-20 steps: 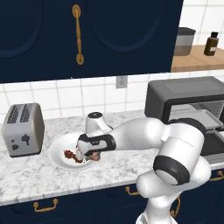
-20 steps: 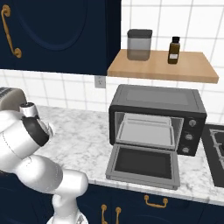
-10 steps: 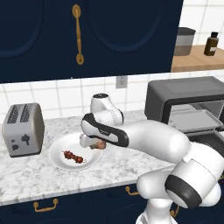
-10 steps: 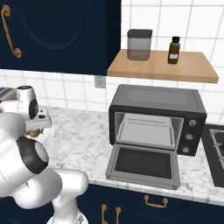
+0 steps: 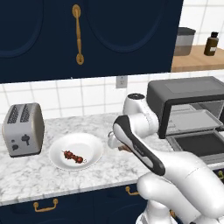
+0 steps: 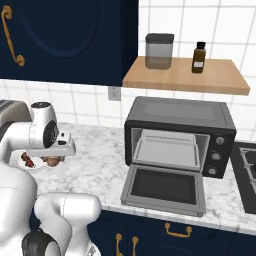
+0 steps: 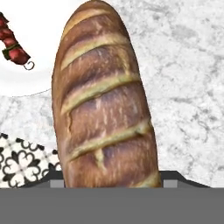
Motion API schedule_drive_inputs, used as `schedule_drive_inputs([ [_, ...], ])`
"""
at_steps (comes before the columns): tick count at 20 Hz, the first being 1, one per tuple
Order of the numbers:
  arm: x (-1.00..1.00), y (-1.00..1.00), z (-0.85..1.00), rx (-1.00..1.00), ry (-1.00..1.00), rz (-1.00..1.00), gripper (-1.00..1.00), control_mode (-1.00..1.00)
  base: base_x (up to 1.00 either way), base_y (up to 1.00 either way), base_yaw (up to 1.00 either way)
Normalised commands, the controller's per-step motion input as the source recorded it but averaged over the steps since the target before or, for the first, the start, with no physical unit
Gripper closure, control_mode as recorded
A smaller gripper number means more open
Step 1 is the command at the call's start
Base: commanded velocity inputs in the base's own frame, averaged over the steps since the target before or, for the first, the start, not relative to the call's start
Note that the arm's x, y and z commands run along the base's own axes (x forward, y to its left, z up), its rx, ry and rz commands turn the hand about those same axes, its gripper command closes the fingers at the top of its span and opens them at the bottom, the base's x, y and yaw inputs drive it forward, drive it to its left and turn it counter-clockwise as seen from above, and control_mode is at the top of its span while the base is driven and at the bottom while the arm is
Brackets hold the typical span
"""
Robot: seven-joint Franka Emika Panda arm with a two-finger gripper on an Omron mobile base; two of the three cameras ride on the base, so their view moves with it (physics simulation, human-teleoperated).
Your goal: Pick up the kebab skewer and baguette bread, and place them inside the toaster oven. Close the toaster oven door and start by setting the timer.
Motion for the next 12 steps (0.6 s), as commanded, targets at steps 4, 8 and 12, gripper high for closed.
schedule_drive_inputs([
  [4, 0.00, -1.00, 0.52, 0.00, 0.05, -0.27, 1.00, -1.00, 0.00, 0.00, 0.00],
  [8, 0.00, -1.00, 0.44, 0.00, 0.15, -0.32, 1.00, -1.00, 0.00, 0.00, 0.00],
  [12, 0.06, -1.00, 0.11, 0.00, 0.04, -0.35, 1.00, -1.00, 0.00, 0.00, 0.00],
])
